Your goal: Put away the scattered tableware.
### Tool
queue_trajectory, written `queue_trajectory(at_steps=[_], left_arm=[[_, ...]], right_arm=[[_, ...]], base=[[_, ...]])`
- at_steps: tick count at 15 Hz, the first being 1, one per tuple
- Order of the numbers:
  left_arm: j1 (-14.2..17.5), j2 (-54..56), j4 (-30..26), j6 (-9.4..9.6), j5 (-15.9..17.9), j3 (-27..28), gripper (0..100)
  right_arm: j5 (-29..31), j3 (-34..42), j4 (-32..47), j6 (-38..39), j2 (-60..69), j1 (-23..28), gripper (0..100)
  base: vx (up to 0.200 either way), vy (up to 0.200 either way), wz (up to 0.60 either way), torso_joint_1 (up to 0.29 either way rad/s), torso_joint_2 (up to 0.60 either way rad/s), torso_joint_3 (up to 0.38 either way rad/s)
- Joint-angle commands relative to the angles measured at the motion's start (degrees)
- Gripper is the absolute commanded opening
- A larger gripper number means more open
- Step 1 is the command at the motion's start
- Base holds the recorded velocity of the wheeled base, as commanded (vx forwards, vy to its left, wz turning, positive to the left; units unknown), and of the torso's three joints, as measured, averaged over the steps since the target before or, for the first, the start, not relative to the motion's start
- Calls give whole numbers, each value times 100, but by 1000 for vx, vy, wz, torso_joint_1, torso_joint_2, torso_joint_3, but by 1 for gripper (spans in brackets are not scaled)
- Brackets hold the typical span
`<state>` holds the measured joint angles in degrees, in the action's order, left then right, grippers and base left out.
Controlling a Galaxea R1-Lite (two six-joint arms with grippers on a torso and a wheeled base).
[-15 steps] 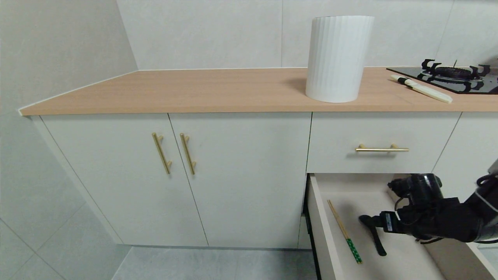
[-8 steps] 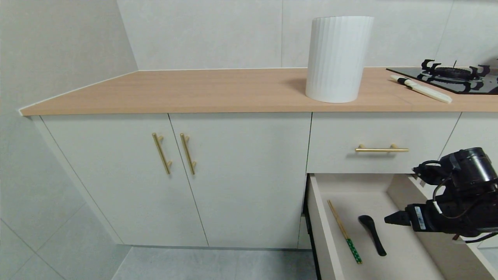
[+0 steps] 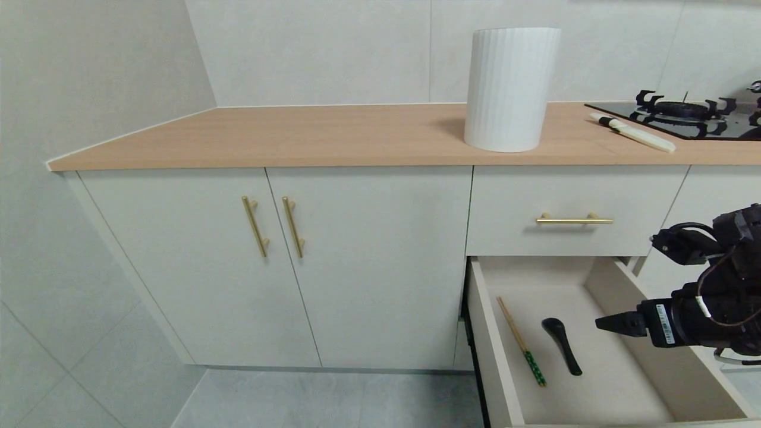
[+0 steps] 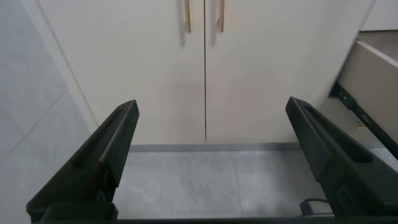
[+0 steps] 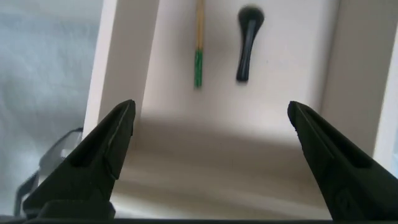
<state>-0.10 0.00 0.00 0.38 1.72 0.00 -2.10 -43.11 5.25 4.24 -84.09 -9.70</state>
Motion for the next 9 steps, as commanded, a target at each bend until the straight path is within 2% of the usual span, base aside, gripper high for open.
queue_trajectory(at_steps=[1,4,7,9], left_arm=[[1,-9,0,-3,4,0,100],[1,-9,0,6,-5,0,100],[1,-9,0,6,-5,0,100],[1,-9,0,6,-5,0,100]], right_arm=[[-1,57,-7,-38,33,-5,100],[-10,136,406,-486,51,-5,100],[-221,101,1566,-1277,42,-76,100],[-230,92,2041,-1514,-28,-216,100]], base=[[-200,0,0,-2,-2,2],[0,0,0,0,0,0],[0,0,0,0,0,0],[0,0,0,0,0,0]])
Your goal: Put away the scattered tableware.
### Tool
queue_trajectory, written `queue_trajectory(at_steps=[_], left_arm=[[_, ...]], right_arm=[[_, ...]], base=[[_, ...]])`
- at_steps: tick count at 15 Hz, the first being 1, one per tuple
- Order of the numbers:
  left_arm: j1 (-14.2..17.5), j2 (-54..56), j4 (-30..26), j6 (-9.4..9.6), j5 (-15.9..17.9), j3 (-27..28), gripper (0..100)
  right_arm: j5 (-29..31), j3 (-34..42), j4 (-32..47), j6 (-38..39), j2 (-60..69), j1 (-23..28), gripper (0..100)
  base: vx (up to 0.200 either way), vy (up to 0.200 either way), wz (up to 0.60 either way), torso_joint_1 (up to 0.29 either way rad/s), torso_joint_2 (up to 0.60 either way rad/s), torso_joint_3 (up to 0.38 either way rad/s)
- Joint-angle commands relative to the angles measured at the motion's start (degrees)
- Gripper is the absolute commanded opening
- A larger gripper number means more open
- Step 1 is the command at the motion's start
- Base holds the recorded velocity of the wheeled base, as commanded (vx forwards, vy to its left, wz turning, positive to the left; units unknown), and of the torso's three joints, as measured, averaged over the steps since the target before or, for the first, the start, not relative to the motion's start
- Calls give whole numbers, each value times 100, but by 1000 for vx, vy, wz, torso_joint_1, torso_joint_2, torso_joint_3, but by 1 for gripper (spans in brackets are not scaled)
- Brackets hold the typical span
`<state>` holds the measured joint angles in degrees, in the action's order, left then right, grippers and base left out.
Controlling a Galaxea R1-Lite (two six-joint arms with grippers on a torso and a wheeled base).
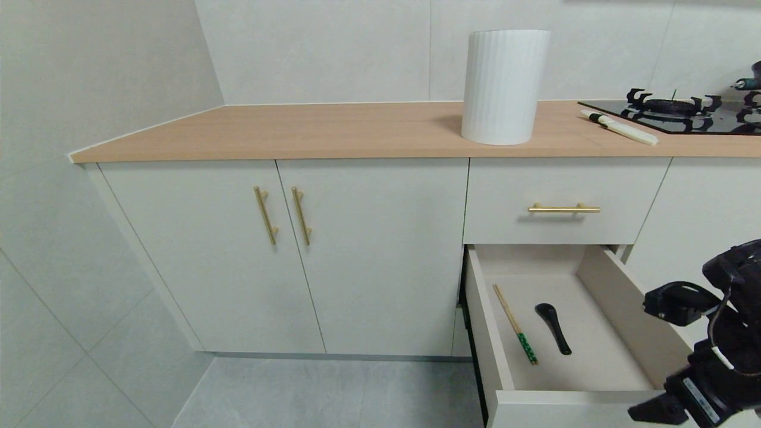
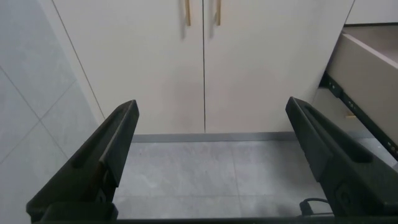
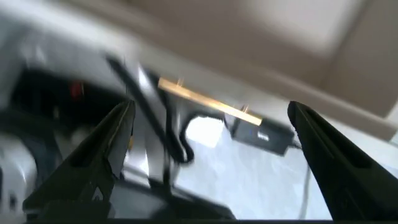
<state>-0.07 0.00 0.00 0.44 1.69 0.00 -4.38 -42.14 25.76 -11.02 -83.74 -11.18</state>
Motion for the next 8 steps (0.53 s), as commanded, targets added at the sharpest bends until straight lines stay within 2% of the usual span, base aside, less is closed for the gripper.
queue_trajectory(at_steps=[1,5,8], left_arm=[[-1,-9,0,-9,-2,0,100],[-1,-9,0,0,-2,0,100],[-1,-9,9,0,-2,0,100]], right_arm=[[-2,13,368,-278,-160,-218,100],[60,39,817,-383,-565,-649,100],[104,-13,773,-339,-908,-666,100]], base=[[0,0,0,0,0,0],[0,0,0,0,0,0],[0,0,0,0,0,0]])
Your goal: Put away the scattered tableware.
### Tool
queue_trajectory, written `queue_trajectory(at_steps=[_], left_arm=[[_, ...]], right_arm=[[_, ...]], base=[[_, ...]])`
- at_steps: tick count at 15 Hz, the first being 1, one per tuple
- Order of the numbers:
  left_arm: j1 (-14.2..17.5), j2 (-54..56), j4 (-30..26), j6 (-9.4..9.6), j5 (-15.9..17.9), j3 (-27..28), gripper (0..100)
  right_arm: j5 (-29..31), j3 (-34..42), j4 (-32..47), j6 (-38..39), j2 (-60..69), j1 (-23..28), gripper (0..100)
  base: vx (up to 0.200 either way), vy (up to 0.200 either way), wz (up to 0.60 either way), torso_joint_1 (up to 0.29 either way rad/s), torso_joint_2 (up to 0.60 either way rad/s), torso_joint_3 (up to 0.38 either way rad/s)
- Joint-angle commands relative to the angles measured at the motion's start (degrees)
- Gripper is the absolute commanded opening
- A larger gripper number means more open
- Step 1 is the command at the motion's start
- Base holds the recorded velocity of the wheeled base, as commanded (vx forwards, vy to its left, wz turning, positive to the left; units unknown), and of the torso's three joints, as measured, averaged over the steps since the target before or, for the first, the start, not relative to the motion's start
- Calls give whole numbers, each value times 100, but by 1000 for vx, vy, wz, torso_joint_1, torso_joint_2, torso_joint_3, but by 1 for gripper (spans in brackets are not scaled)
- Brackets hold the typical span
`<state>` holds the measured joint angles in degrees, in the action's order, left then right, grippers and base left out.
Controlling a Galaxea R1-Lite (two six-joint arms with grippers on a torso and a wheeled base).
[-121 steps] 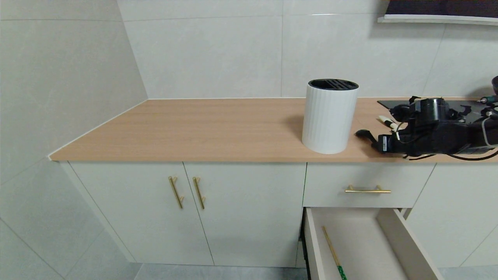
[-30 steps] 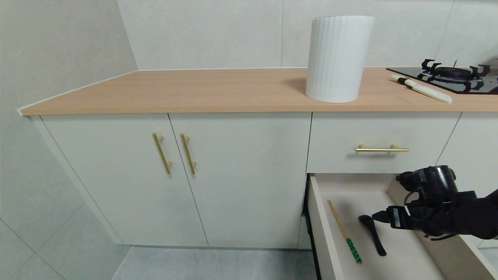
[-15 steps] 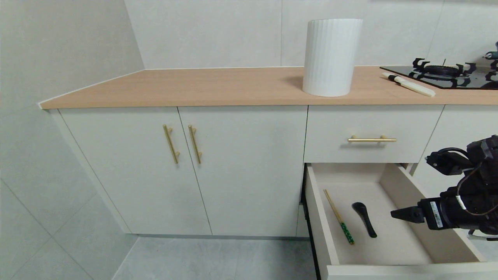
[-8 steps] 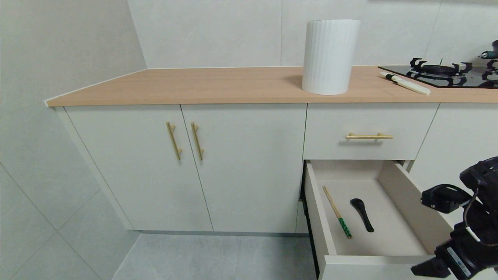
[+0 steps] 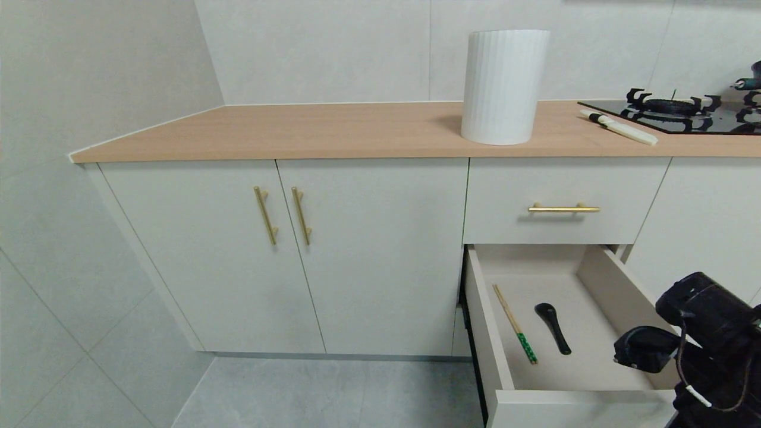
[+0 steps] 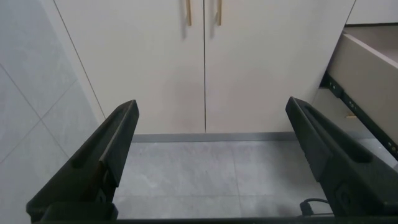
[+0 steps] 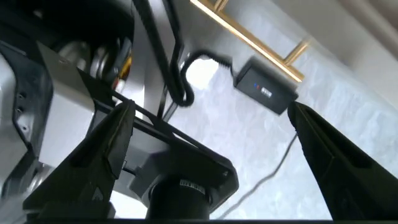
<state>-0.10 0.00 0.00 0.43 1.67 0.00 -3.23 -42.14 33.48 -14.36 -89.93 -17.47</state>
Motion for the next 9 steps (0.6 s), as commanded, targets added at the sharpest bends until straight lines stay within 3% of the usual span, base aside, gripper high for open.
queue_trajectory(at_steps=[1,5,9], left_arm=[[1,0,0,1,9,0,100],[1,-9,0,1,0,0,100],[1,-9,0,1,0,0,100]], right_arm=[[121,-154,-8,170,-701,77,100],[613,-620,-8,1366,-1220,103,100],[736,-743,-421,1779,-1202,147,100]], base=[[0,0,0,0,0,0],[0,0,0,0,0,0],[0,0,0,0,0,0]])
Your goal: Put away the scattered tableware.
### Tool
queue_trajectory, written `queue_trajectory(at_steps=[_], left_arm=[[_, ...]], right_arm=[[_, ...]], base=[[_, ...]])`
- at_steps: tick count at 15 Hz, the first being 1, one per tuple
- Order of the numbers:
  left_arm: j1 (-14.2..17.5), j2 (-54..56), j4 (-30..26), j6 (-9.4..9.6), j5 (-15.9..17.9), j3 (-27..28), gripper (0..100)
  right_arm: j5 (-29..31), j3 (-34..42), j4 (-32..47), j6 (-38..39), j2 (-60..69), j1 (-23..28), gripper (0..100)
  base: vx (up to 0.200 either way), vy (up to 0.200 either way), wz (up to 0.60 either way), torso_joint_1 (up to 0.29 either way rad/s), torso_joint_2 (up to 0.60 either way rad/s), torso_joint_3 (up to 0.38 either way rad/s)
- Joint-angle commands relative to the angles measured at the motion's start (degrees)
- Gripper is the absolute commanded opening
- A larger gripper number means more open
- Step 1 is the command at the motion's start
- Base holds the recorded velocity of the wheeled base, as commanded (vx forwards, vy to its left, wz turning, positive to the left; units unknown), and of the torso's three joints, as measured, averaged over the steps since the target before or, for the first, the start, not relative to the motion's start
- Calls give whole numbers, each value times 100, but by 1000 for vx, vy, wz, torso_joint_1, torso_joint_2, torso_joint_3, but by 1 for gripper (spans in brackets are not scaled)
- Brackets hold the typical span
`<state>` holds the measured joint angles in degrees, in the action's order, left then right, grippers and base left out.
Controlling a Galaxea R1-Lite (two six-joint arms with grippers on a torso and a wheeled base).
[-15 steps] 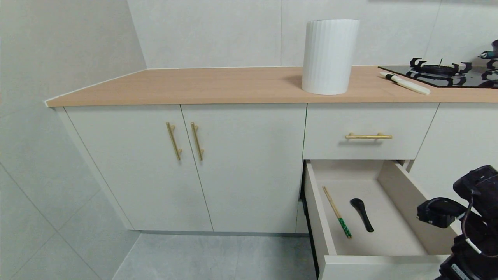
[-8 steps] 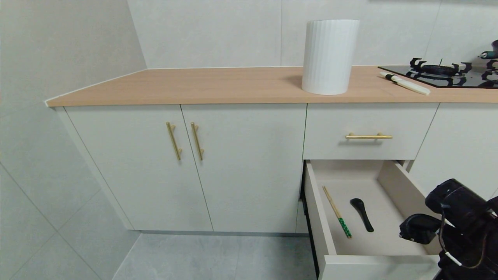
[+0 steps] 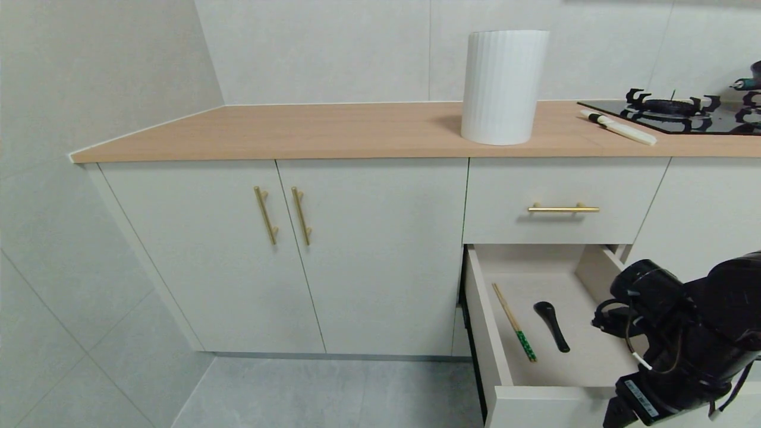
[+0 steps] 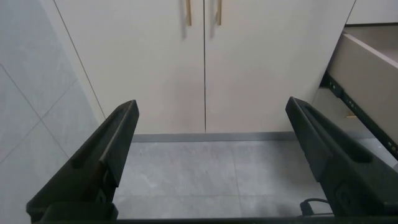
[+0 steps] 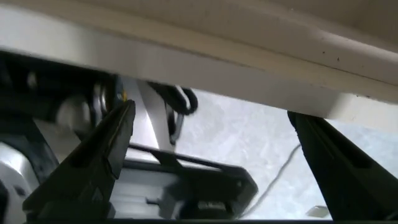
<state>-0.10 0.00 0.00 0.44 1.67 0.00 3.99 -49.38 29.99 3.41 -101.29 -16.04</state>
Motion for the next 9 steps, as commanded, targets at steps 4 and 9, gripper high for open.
queue_trajectory(at_steps=[4,9], left_arm=[[1,-9,0,0,9,0,100],[1,-9,0,0,0,0,100]], right_arm=[[384,8,-758,502,-198,5,100],[515,140,-2586,625,-611,277,100]], base=[[0,0,0,0,0,0],[0,0,0,0,0,0]])
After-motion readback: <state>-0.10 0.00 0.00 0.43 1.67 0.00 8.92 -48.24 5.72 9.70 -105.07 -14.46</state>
